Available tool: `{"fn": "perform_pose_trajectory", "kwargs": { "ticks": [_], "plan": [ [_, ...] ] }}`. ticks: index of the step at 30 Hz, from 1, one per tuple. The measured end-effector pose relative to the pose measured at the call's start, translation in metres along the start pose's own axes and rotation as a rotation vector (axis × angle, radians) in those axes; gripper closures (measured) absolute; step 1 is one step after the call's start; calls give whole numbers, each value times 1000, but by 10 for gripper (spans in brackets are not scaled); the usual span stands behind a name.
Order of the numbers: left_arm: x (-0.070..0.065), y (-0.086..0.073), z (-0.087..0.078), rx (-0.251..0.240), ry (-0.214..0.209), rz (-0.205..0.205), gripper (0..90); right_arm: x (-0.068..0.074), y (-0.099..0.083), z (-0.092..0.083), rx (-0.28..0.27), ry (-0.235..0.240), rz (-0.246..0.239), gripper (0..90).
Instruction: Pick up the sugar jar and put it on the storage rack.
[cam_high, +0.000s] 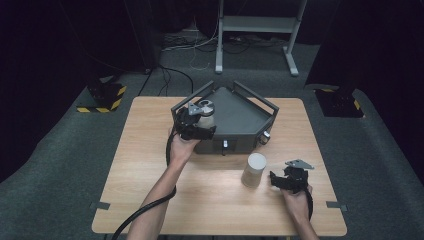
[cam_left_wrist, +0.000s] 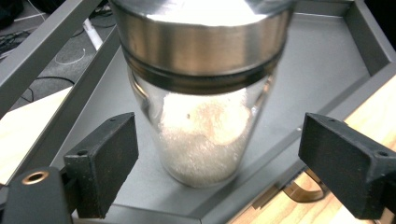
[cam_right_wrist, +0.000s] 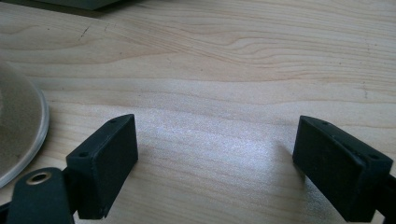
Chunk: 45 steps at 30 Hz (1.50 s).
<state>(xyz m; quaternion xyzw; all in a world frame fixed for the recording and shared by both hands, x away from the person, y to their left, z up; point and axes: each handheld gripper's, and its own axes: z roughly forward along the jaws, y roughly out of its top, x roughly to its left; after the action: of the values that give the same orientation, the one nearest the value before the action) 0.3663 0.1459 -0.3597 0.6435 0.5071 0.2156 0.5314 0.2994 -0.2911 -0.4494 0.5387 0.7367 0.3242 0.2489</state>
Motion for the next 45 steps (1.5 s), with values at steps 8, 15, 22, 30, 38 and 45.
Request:
{"fn": "perform_pose_trajectory", "kwargs": {
  "ticks": [8,15,22,30,38,45],
  "plan": [
    [1,-3,-14,-3,-17,-6,120,0,0,0,0,0,0,134],
    [1,-9,-26,-9,-24,16,122,0,0,0,0,0,0,134],
    [2,-19,-36,-11,-32,43,123,0,0,0,0,0,0,134],
    [4,-32,-46,-5,-40,62,124,0,0,0,0,0,0,134],
    [7,-48,-52,11,-38,66,124,0,0,0,0,0,-1,133],
    [13,-62,-53,31,-43,55,123,0,0,0,1,0,-1,134]
  ]
}}
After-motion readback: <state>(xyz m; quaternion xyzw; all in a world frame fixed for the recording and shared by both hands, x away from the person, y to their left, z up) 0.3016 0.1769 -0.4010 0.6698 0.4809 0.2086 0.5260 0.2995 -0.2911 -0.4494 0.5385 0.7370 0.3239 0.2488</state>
